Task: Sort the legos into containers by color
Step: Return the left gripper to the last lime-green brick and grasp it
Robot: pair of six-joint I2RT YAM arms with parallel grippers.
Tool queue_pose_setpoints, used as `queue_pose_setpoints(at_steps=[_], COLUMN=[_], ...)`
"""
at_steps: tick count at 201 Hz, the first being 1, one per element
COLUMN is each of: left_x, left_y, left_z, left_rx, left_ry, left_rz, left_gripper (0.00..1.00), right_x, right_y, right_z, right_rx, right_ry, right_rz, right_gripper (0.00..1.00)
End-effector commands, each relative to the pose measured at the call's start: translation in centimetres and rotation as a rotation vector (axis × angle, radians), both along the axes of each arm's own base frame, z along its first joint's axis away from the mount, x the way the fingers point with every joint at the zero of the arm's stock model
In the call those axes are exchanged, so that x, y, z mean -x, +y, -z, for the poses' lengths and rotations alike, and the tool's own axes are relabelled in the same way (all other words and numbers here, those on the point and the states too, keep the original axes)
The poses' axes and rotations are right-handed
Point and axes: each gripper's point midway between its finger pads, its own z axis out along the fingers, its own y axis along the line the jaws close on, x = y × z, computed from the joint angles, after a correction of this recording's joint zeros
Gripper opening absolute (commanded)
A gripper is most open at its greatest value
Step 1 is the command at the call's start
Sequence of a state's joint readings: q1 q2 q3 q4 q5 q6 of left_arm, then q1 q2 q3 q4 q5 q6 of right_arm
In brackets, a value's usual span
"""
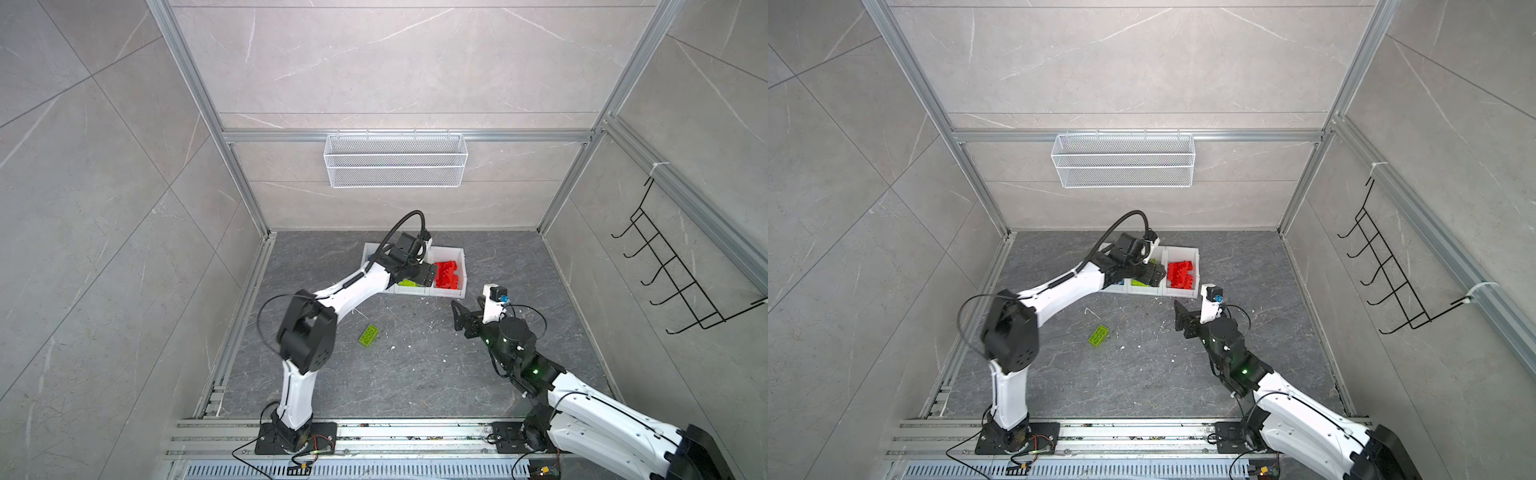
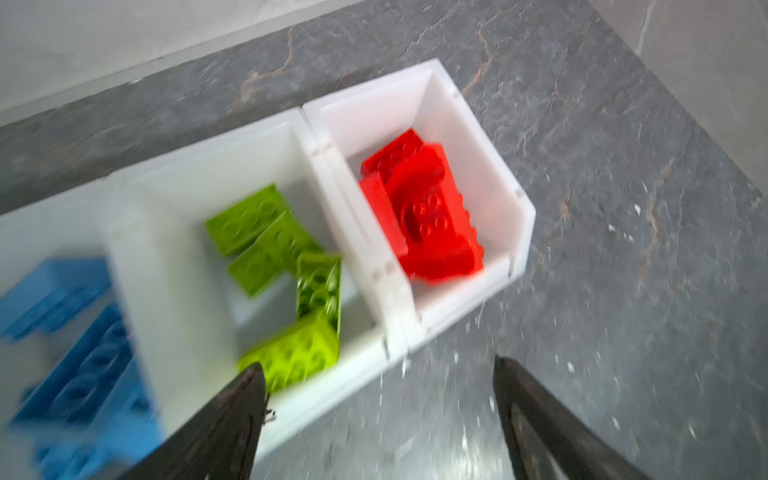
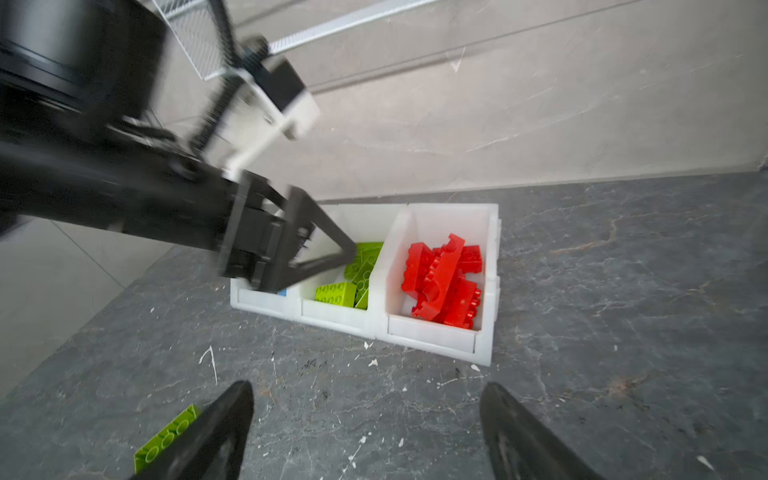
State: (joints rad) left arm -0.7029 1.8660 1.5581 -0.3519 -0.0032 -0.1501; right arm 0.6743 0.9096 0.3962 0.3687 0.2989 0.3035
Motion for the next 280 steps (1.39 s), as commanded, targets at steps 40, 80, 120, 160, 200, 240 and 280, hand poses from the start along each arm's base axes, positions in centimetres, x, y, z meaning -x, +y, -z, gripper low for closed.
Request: queue_pose_setpoints(at_steps=[40, 80, 120, 160, 200, 240, 280], left_x=[9.5, 11.7, 11.9, 11.4, 11.3, 11.6, 11.6], left_y=[13.0, 15.4, 16.1, 15.4, 14.3, 14.0, 14.1], left_z=[3.0, 6.3, 8.4, 10.3, 11.3, 12.6, 13.2], left_rx=[-0.087, -0.162, -0.226, -0.277, -0.254, -0.255, -0.252], left_ry=[0.026, 0.064, 0.051, 0.091, 0.117, 0.156, 0.165], left_rz=[-0.275, -0.278, -0.258, -0.224, -0.201, -0.189, -0.211], left_gripper=[0.97, 0.98, 0.97, 0.92, 0.85, 0.81, 0.74], right_x=[-0.6, -0.4, -0.7, -0.6, -0.8, -0.7, -0.8], right_y=[5.0, 5.6, 5.5, 5.3, 4.9, 5.0, 4.5], right_z=[1.5, 2.2, 2.7, 2.4, 2.4, 2.2, 2.0], right_rx=[-0.017, -0.016, 0.005, 0.005, 0.011, 0.005, 0.009], right_ry=[0.086, 0.107, 0.11, 0.103, 0.103, 0.102, 0.09], right_rz=[-0.192, -0.224, -0.216, -0.21, -0.184, -0.192, -0.167], right_gripper=[0.87, 0.87, 0.87, 0.87, 0.87, 0.87, 0.87])
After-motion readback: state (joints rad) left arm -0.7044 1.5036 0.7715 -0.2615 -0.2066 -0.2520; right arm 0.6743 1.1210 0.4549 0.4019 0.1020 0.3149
